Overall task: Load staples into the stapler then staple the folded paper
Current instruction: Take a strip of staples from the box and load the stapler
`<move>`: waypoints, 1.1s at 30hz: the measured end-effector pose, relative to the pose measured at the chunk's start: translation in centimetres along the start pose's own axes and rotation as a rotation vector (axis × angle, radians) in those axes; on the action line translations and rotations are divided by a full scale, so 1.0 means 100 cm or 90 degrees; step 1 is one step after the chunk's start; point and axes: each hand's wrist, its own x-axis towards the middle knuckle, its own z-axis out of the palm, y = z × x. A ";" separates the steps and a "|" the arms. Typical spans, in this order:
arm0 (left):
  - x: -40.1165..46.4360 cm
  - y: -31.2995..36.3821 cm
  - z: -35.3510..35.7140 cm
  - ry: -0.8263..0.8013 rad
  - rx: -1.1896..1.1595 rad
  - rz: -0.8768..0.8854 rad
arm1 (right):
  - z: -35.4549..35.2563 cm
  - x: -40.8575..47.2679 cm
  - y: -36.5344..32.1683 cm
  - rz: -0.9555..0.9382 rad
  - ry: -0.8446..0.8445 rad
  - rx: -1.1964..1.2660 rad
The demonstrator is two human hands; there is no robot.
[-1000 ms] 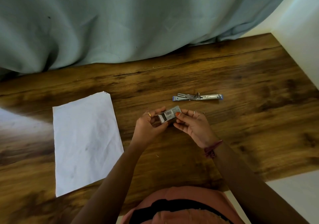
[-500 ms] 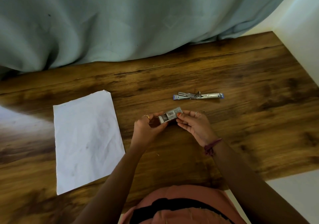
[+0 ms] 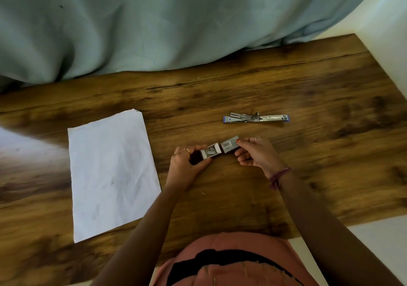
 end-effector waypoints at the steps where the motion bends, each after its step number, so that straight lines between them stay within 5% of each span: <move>1: 0.000 0.000 0.000 0.000 -0.002 0.002 | 0.000 0.000 0.000 0.006 0.000 -0.011; 16: 0.000 -0.001 0.005 0.040 0.034 0.068 | 0.006 -0.003 0.004 -0.033 0.070 -0.034; 23: 0.001 -0.002 0.007 0.054 0.048 0.080 | 0.015 -0.014 -0.001 -0.468 0.008 -0.549; 33: 0.000 -0.005 0.006 0.059 0.049 0.102 | 0.051 -0.009 -0.024 -0.548 -0.038 -0.914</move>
